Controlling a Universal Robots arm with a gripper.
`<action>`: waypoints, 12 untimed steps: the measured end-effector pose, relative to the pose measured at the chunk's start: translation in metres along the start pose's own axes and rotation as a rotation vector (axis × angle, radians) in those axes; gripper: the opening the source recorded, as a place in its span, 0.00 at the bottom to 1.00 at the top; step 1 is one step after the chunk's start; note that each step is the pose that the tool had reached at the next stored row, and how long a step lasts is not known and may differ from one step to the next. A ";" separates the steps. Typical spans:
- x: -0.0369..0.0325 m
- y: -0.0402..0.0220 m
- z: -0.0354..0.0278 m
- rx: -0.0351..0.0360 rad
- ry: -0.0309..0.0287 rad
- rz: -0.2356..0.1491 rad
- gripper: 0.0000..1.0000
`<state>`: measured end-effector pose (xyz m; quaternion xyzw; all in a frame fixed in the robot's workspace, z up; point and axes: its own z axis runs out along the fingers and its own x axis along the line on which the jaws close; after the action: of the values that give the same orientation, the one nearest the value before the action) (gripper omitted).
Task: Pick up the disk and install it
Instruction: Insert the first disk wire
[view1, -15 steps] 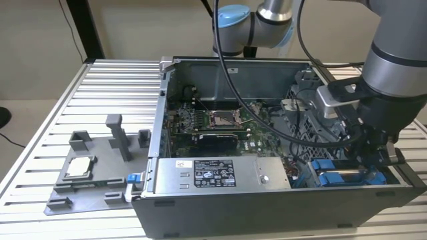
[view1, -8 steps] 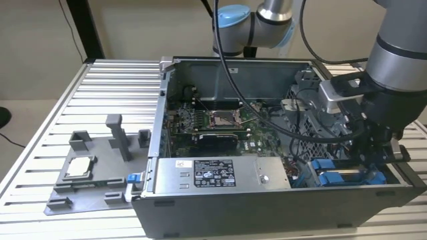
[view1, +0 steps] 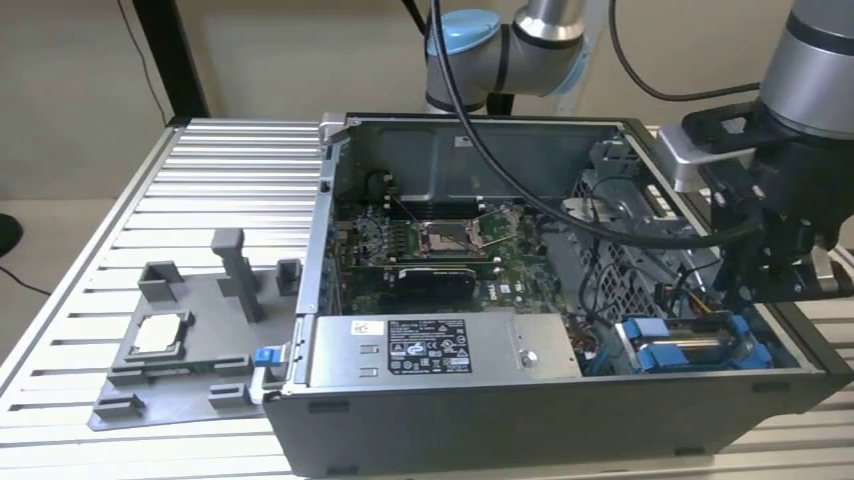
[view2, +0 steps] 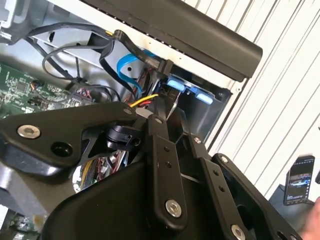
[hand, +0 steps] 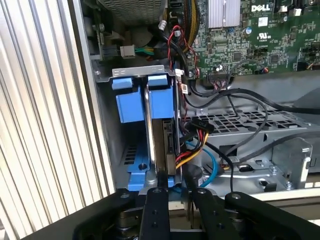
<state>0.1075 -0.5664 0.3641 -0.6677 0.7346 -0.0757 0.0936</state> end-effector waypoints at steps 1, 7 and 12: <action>-0.0005 0.0001 0.0001 -0.0001 -0.0007 0.000 1.00; -0.0013 -0.0062 0.0015 -0.0096 0.0006 0.000 1.00; -0.0025 -0.0190 0.0047 -0.0464 0.0027 0.001 1.00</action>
<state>0.1272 -0.5657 0.3642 -0.6693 0.7366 -0.0596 0.0771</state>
